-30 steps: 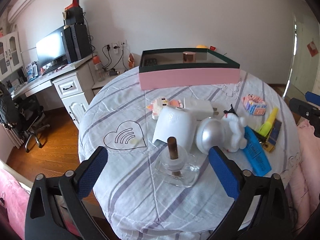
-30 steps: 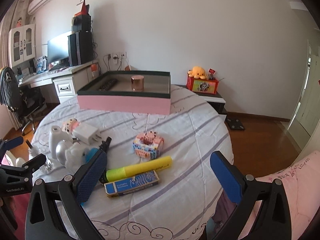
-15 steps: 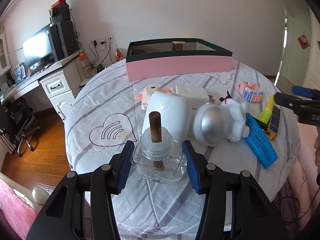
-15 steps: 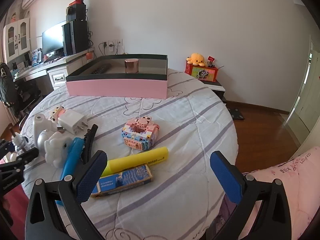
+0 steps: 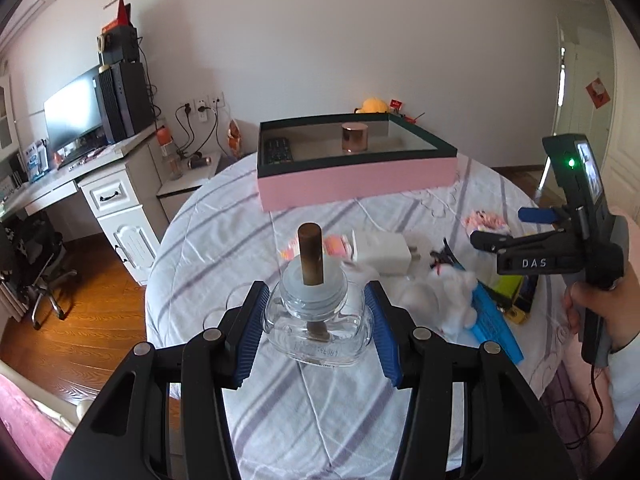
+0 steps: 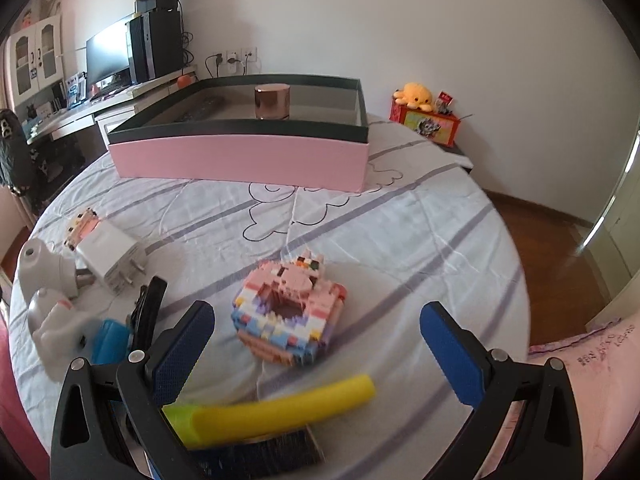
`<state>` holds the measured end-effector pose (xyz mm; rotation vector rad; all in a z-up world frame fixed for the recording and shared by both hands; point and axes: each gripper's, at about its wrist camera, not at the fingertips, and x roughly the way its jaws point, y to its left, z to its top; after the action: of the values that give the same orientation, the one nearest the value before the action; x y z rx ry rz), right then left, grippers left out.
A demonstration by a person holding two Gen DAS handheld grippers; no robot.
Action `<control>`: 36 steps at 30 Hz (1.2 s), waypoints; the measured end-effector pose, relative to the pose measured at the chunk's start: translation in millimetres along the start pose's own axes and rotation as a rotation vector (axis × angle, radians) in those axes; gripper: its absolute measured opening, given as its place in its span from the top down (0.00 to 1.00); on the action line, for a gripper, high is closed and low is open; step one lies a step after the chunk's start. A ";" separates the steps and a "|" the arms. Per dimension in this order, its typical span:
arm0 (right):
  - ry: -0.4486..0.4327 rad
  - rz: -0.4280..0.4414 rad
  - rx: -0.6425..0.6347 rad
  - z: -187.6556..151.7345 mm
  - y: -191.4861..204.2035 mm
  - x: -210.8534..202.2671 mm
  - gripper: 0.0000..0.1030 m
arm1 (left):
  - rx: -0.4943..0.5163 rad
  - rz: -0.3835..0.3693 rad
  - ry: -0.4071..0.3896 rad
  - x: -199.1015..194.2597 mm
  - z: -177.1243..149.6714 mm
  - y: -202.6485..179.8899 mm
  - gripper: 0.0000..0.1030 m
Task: Organize rigid objects
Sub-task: 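Grasp the glass bottle with the left tool while the right tool grasps the pink brick ring, then carry the bottle and brick ring into the pink box and open both tools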
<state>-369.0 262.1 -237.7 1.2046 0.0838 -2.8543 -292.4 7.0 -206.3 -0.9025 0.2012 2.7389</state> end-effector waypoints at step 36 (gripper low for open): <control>-0.211 0.087 -0.101 100.1 -4.2 -63.6 0.39 | 0.086 -0.084 -0.111 50.7 148.8 -10.2 0.51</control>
<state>-396.5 260.8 -122.3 0.8624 0.1616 -2.8420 -413.0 57.3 -118.4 -0.7173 0.2520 2.6710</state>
